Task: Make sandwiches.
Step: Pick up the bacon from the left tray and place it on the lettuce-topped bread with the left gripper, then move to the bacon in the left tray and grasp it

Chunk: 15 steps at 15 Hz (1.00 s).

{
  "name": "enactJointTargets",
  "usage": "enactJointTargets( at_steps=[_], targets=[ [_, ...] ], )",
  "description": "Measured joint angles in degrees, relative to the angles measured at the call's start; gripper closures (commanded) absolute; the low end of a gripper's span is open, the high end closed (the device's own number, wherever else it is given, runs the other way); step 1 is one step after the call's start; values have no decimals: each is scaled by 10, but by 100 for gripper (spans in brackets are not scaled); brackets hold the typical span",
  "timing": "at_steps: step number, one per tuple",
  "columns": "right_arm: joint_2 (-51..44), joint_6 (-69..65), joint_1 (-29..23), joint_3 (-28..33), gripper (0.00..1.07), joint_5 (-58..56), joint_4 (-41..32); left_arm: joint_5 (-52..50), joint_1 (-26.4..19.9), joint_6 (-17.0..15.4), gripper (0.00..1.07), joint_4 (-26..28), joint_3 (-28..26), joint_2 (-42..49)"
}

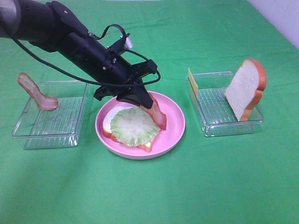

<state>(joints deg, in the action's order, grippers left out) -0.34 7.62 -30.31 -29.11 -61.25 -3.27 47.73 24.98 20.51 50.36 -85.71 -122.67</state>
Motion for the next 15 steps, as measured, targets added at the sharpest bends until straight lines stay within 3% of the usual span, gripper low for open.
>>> enactJointTargets(
  at_steps=[3,5,6,9,10,13,15],
  targets=[
    [0,0,0,0,29,0,0,-8,0,-93,107,-104,0,0],
    [0,0,0,0,29,0,0,-16,0,-129,106,-146,0,0],
    [0,0,0,0,29,0,0,-16,0,-150,88,-169,0,0],
    [0,0,0,0,29,0,0,-16,0,-156,35,-172,0,1],
    [0,0,0,0,29,0,0,-16,0,-156,28,-176,0,6],
    [0,0,0,0,29,0,0,-15,0,-167,28,-217,0,49],
    [0,0,0,0,29,0,0,-15,0,-205,28,-258,0,80]
  ],
)
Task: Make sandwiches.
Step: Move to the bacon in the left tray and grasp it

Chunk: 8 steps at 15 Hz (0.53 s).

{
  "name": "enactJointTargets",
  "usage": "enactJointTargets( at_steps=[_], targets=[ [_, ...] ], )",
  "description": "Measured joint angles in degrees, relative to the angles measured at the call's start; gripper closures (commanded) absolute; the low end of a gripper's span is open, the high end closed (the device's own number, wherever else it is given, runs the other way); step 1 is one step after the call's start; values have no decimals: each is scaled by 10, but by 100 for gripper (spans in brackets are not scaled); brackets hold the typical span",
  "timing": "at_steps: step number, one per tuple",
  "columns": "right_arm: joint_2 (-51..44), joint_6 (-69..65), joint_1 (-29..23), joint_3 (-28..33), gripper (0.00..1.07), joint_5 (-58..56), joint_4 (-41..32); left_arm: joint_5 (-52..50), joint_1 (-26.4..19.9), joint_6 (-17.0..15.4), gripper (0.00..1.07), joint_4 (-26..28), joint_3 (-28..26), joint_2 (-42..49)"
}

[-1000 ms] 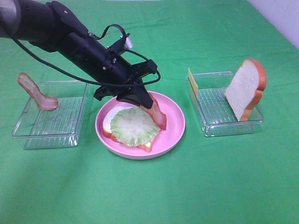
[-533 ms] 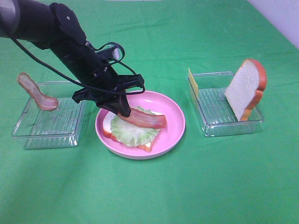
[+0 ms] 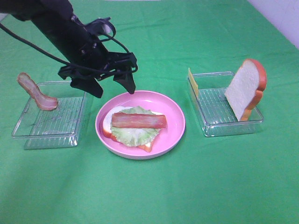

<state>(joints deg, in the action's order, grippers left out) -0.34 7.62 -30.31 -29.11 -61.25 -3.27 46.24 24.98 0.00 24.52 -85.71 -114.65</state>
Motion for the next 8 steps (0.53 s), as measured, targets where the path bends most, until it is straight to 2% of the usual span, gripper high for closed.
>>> enactJointTargets(
  at_steps=[3,5,7,8],
  targets=[
    [0,0,0,0,29,0,0,7,0,-93,28,-134,-5,61],
    [0,0,0,0,29,0,0,48,-8,-155,28,-228,-29,82],
    [0,0,0,0,29,0,0,92,-41,-176,28,-261,-59,85],
    [0,0,0,0,29,0,0,97,-64,-178,28,-267,-69,85]
  ],
)
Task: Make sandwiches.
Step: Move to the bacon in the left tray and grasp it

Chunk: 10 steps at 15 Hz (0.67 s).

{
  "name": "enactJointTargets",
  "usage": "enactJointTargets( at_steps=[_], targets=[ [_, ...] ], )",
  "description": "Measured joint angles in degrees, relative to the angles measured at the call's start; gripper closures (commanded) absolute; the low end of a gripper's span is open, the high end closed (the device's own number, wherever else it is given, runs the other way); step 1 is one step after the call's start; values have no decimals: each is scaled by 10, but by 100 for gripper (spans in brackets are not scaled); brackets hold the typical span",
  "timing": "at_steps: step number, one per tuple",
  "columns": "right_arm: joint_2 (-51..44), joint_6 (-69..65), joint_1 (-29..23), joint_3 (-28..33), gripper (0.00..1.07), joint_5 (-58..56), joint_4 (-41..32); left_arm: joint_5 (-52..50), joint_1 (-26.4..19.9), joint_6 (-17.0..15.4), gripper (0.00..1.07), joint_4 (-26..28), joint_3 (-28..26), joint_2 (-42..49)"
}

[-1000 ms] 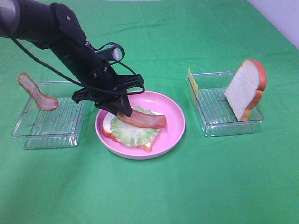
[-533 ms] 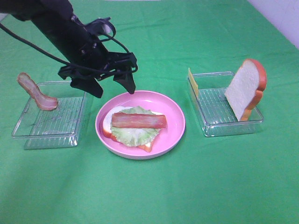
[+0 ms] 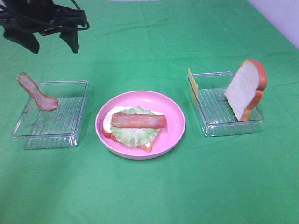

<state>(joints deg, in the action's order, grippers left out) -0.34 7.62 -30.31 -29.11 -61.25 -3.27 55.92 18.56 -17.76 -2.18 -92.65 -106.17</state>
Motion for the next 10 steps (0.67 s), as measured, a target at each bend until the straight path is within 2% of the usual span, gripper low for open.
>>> enactJointTargets(
  at_steps=[2,5,10],
  targets=[
    [0,0,0,0,29,0,0,1,-66,-1,28,-6,-6,1],
    [0,0,0,1,29,0,0,0,-114,-1,28,-11,-6,-5],
    [0,0,0,1,29,0,1,-1,-128,22,29,-4,-7,-69]
  ],
)
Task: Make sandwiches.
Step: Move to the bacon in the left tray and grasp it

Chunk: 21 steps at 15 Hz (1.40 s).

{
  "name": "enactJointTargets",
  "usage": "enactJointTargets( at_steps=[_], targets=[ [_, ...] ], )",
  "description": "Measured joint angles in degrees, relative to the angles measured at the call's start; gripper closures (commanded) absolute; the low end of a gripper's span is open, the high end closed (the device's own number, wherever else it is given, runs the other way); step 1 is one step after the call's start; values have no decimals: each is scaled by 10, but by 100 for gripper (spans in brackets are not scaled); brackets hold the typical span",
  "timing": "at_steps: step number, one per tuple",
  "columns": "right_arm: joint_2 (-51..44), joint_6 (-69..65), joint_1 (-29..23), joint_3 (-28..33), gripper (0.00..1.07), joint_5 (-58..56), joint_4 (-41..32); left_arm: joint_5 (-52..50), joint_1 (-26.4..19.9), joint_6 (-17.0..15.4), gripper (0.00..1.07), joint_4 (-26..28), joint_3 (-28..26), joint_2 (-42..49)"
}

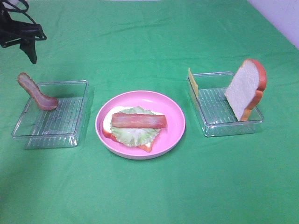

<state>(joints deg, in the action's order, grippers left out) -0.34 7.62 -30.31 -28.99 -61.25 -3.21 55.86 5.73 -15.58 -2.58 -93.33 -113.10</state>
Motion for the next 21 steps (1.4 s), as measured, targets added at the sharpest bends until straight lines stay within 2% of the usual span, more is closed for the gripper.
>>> enactJointTargets(
  at_steps=[5,7,13,18,21],
  targets=[
    [0,0,0,0,29,0,0,-7,0,1,32,48,0,-77],
    [0,0,0,0,29,0,0,-8,0,1,35,51,0,-89],
    [0,0,0,0,29,0,0,-50,0,15,63,51,0,-95],
    [0,0,0,0,29,0,0,-50,0,15,107,51,0,-95],
    [0,0,0,0,29,0,0,-50,0,17,107,51,0,-95]
  ],
)
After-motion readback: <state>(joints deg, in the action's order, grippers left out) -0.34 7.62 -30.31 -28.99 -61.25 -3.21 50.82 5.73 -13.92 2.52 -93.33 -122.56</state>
